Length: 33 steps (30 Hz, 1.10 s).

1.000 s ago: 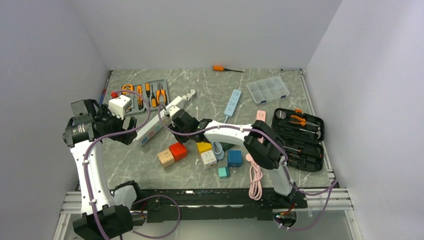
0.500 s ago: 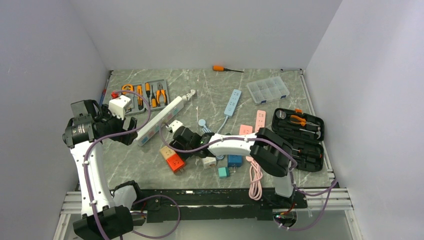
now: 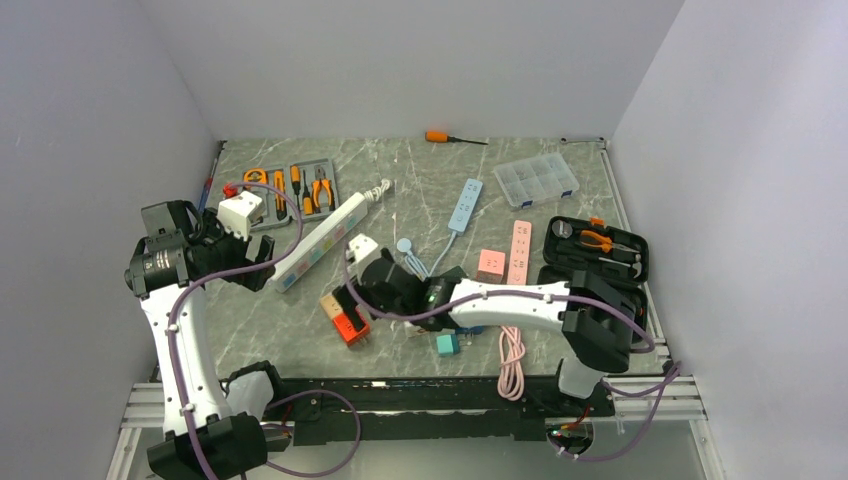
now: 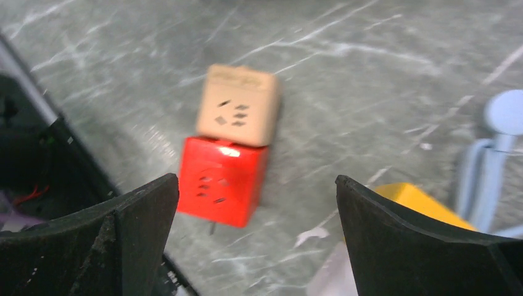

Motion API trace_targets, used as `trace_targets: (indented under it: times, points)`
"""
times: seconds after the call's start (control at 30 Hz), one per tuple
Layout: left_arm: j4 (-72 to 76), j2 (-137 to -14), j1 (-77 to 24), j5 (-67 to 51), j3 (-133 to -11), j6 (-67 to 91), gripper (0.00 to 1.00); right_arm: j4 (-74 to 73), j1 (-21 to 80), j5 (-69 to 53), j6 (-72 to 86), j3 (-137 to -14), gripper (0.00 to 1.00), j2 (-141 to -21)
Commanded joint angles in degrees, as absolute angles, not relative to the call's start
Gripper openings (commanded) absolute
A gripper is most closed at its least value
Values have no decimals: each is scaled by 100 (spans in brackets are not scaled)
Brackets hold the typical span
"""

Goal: Pull the plug off the socket
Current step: Move the socket to the center of the board, then remove the plug from the socket.

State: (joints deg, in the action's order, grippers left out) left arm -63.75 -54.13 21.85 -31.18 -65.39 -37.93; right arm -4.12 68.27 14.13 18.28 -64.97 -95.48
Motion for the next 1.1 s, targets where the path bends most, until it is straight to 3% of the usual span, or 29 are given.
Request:
trace_targets:
  times: [0.0, 0.73, 0.87, 1.0, 1.07]
  points:
    - [-6445, -5396, 2215, -3318, -6750, -3900, 99, -202, 7369, 1344, 1865, -6655, 100, -9933]
    - [-6650, -5256, 2208, -3459, -6868, -4105, 99, 722, 7607, 1735, 1269, -6716, 98, -11449]
    - [-6627, -5208, 2215, -3557, -6852, -4119, 99, 743, 7585, 1792, 1333, -6597, 78, -11398]
    - [-6669, -5182, 2210, -3692, -6803, -4234, 100, 775, 7534, 1901, 1363, -6341, 32, -11041]
    - [-6696, -5159, 2215, -3776, -6750, -4382, 99, 721, 7484, 1922, 1388, -6182, 14, -10727]
